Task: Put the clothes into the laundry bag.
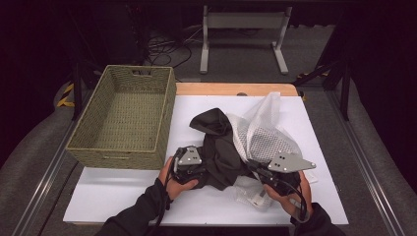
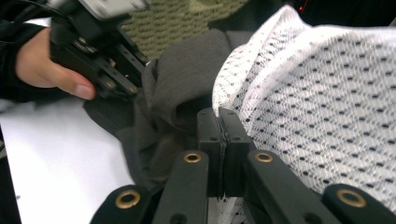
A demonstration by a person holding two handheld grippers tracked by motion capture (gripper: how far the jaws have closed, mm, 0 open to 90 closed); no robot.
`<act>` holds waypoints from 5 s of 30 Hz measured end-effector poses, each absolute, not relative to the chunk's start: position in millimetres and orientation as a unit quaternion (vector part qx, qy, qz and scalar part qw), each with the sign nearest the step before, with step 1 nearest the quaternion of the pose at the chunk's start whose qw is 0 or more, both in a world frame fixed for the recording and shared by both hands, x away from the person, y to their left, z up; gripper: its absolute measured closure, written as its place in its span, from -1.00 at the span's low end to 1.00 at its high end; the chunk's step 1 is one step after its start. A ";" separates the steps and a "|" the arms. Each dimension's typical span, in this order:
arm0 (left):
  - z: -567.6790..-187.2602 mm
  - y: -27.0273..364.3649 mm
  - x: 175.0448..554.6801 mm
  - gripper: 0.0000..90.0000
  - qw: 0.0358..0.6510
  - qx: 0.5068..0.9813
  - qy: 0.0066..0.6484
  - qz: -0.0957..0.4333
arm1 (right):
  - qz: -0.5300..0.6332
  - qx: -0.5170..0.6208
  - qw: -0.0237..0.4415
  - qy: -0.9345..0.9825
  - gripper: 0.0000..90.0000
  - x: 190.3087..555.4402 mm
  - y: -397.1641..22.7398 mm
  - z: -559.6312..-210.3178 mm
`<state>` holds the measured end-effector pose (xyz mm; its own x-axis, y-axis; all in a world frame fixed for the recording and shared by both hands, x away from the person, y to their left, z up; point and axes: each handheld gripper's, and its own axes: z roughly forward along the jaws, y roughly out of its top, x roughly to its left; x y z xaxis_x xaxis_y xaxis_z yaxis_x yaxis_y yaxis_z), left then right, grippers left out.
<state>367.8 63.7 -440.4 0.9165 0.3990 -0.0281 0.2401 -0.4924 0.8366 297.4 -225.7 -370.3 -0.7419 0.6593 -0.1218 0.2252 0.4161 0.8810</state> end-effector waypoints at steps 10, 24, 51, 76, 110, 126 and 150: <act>-369.3 40.6 348.2 0.86 0.572 0.810 0.099 0.081 | 0.533 0.231 0.208 0.787 0.99 303.8 -193.7 -316.8; -409.6 -1.0 380.0 0.87 0.610 0.735 0.259 0.144 | 0.499 0.238 0.197 0.810 0.99 279.0 -199.7 -343.3; -420.0 33.3 389.3 -0.94 0.437 0.879 0.135 0.132 | 0.419 0.220 0.253 0.844 0.99 263.7 -229.2 -390.1; -389.0 131.2 314.6 0.61 0.466 0.819 0.234 0.241 | 0.457 0.150 0.243 0.842 0.99 306.1 -147.8 -360.5; -414.9 92.3 342.2 -0.44 0.536 0.789 0.235 0.188 | 0.445 0.215 0.220 0.841 0.99 303.3 -189.4 -386.1; -458.8 62.9 312.5 -0.43 0.432 0.870 0.174 0.161 | 0.430 0.209 0.232 0.847 0.98 302.9 -187.1 -392.9; -403.0 10.3 370.7 0.79 0.559 0.756 0.253 0.226 | 0.482 0.192 0.228 0.824 0.99 286.3 -193.9 -351.5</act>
